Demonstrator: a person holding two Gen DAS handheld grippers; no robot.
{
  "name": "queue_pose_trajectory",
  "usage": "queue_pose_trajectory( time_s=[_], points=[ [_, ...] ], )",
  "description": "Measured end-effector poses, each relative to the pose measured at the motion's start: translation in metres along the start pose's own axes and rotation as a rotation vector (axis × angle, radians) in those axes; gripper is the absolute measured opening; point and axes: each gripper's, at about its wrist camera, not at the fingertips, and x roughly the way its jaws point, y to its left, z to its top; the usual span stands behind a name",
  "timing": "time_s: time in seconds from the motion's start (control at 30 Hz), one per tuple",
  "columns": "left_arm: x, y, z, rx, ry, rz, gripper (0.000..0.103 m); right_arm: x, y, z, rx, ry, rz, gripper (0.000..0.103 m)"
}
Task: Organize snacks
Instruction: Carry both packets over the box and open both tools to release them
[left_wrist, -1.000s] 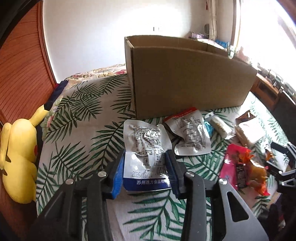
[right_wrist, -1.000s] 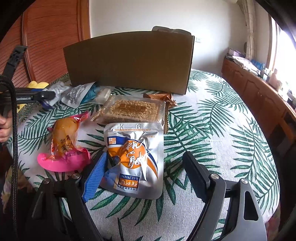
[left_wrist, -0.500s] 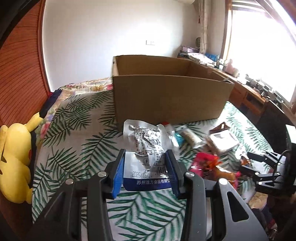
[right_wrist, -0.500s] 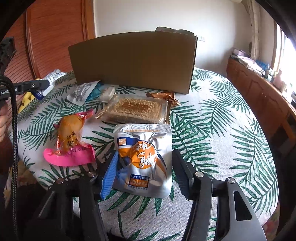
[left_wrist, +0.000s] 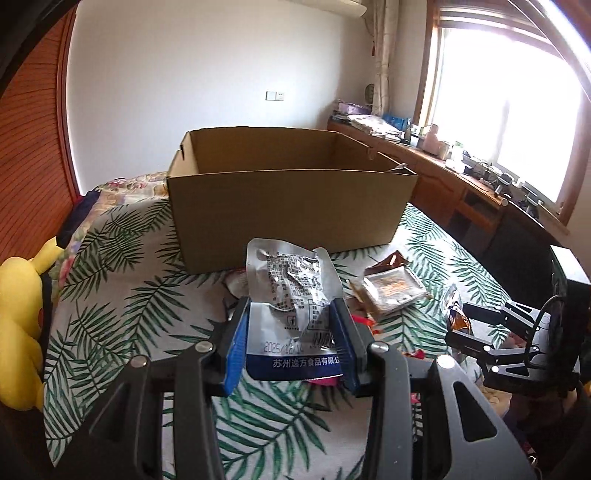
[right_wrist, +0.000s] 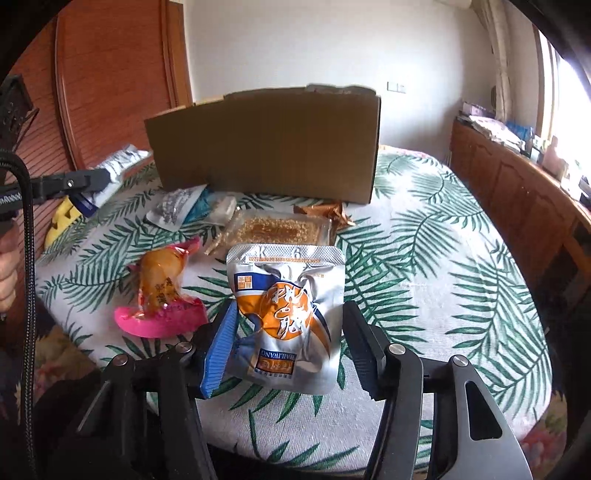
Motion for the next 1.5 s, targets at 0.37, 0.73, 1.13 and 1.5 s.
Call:
queue_pose_trajectory(
  time_s=[0.37,0.73,1.13,1.5],
  points=[
    [-0.004,-0.019,0.003,0.018,-0.014,-0.026,0.041,-0.024,0.003,0.007,0.002,-0.056,-0.004,0.059],
    [-0.012,-0.029,0.014,0.022,-0.047,-0.046,0.041,-0.030,0.002,0.019,-0.009,-0.076,0.000,0.059],
    [-0.005,-0.025,0.045,0.007,-0.104,-0.067,0.040,-0.019,0.000,0.062,-0.050,-0.115,0.017,0.059],
    [0.004,-0.016,0.101,0.034,-0.184,-0.060,0.040,-0.014,-0.005,0.132,-0.097,-0.211,0.031,0.059]
  ],
)
